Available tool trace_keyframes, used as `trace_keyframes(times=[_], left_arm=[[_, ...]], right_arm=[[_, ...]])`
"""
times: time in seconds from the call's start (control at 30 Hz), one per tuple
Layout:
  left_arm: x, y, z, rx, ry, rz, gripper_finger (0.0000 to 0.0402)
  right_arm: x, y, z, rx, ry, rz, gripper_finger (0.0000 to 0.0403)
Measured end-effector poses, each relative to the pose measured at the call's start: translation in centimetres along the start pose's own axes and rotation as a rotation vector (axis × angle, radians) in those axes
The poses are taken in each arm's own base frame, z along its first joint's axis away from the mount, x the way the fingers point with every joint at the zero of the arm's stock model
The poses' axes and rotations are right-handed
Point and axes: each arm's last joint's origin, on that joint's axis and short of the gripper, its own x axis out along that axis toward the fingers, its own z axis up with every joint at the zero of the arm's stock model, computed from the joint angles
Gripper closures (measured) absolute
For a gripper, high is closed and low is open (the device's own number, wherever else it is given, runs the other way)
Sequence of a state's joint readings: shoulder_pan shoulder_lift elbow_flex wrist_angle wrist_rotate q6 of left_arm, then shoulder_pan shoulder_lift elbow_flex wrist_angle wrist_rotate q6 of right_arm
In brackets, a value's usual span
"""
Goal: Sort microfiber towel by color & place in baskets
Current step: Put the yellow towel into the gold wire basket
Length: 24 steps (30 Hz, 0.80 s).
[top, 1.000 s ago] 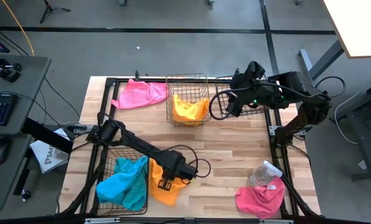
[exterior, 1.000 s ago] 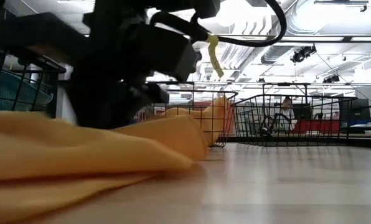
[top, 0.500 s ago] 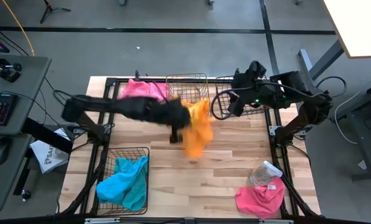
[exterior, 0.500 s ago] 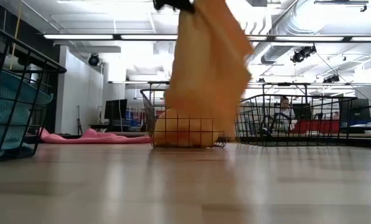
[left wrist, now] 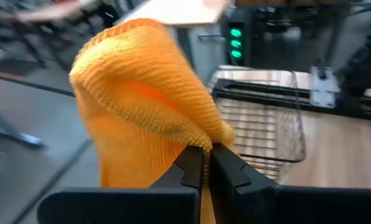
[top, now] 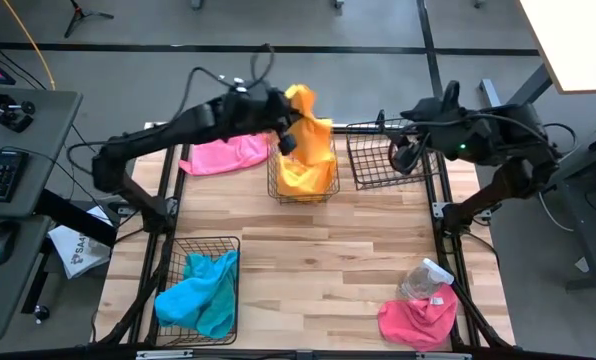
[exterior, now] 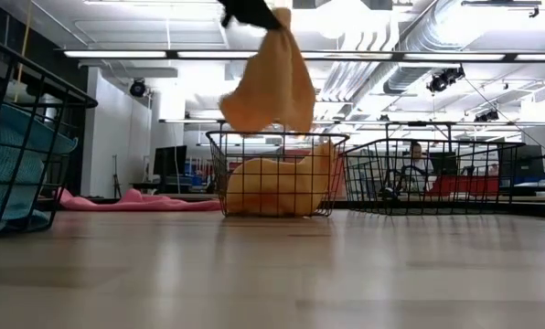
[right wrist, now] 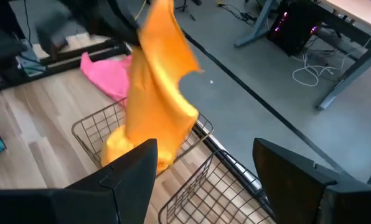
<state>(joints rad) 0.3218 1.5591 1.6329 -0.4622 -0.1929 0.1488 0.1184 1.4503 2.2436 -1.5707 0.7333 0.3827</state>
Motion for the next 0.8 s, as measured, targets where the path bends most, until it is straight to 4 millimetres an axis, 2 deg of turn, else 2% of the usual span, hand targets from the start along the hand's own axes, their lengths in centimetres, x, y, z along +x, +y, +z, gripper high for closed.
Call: trace_keyframes(times=[0.23, 0.4, 0.53, 0.67, 0.8], left_arm=[[7.4, -1.7, -4.0, -0.022, 0.176, -0.055, 0.0401], [10.5, -3.7, -7.8, -0.010, 0.398, -0.028, 0.0401], [11.1, -5.0, -10.5, -0.045, 0.476, -0.016, 0.0401], [10.8, -5.5, -13.0, -0.098, 0.516, 0.010, 0.0401], [10.4, -5.5, -13.6, -0.127, 0.552, -0.042, 0.0397]], right_arm=[[0.3, 0.3, 0.1, 0.004, 0.007, -0.001, 0.0144], [0.3, 0.4, 0.1, 0.014, 0.012, 0.009, 0.0144], [0.1, 0.4, 0.0, 0.010, 0.016, 0.035, 0.0144], [-0.1, 0.6, -0.1, -0.006, 0.014, 0.051, 0.0144], [-0.2, 0.8, -0.2, -0.019, 0.012, 0.059, 0.0144]])
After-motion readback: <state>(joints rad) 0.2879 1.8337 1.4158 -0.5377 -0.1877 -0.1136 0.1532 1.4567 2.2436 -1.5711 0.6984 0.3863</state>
